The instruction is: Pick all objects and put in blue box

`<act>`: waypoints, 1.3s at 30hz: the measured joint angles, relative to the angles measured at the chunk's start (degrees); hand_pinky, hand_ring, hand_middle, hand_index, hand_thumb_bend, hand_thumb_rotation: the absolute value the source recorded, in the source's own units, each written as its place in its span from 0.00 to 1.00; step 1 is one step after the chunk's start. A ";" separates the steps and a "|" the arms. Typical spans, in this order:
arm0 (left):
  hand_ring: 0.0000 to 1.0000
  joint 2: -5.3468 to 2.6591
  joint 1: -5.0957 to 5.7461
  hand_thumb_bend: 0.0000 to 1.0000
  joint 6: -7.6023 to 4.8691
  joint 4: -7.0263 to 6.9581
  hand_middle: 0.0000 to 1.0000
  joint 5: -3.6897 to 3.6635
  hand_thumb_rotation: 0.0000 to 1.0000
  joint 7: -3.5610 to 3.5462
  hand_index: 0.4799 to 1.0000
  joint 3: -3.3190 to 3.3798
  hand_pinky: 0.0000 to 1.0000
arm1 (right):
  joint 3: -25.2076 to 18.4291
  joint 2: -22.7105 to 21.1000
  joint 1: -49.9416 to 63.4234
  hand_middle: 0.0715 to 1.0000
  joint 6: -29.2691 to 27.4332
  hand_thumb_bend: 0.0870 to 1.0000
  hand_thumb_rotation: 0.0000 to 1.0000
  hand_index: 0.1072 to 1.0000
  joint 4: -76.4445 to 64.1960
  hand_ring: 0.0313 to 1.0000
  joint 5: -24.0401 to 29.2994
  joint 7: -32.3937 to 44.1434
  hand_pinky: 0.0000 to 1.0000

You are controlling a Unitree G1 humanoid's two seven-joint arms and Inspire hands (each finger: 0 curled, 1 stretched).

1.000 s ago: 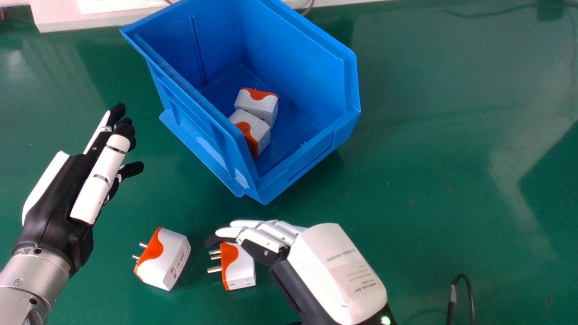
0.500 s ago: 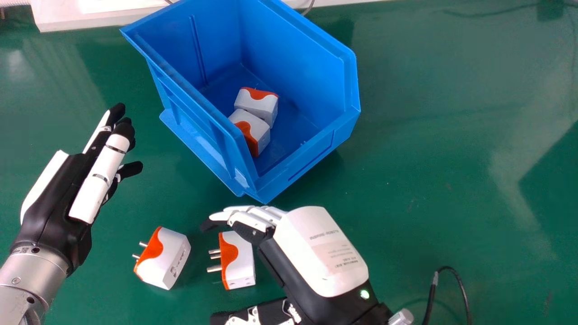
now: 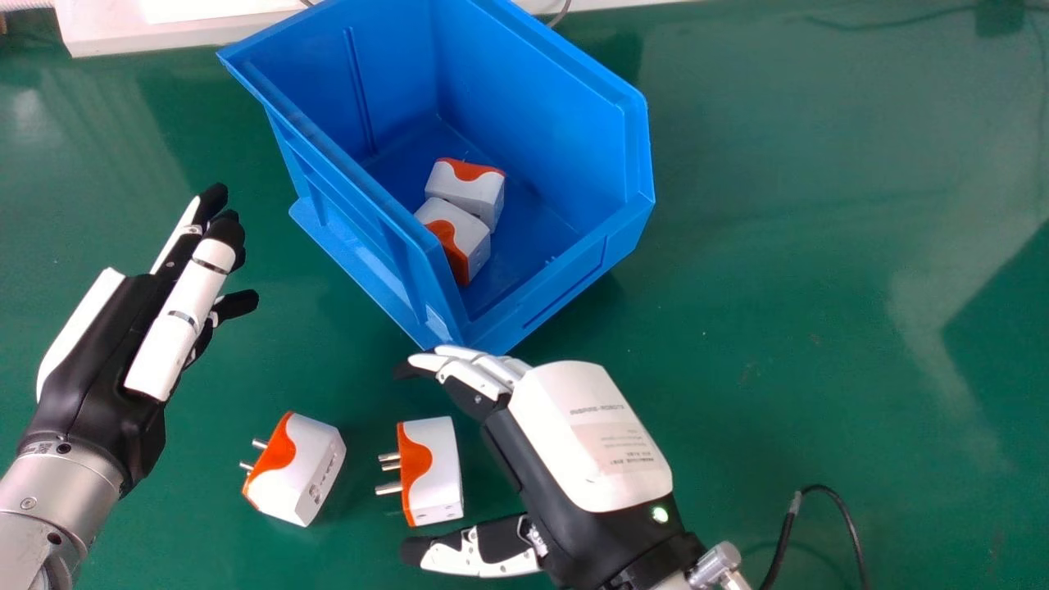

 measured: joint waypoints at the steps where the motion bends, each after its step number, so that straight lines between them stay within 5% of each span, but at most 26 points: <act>1: 0.98 0.03 -0.06 0.41 0.04 0.00 1.00 0.00 1.00 -0.01 1.00 0.00 0.90 | 0.23 0.17 -0.34 0.84 0.51 0.52 0.18 0.78 0.45 0.79 -0.12 0.05 0.64; 22: 0.98 0.08 -0.32 0.41 1.58 -1.24 1.00 0.01 1.00 0.02 1.00 -0.19 0.90 | 2.35 0.28 -2.57 0.85 12.28 0.51 0.16 0.80 2.72 0.79 -3.79 6.27 0.65; 39: 0.98 0.17 -1.01 0.42 2.62 -1.55 1.00 0.21 1.00 0.15 1.00 -0.60 0.90 | 4.53 1.13 -6.07 0.83 14.42 0.52 0.13 0.77 6.08 0.77 -4.92 6.18 0.64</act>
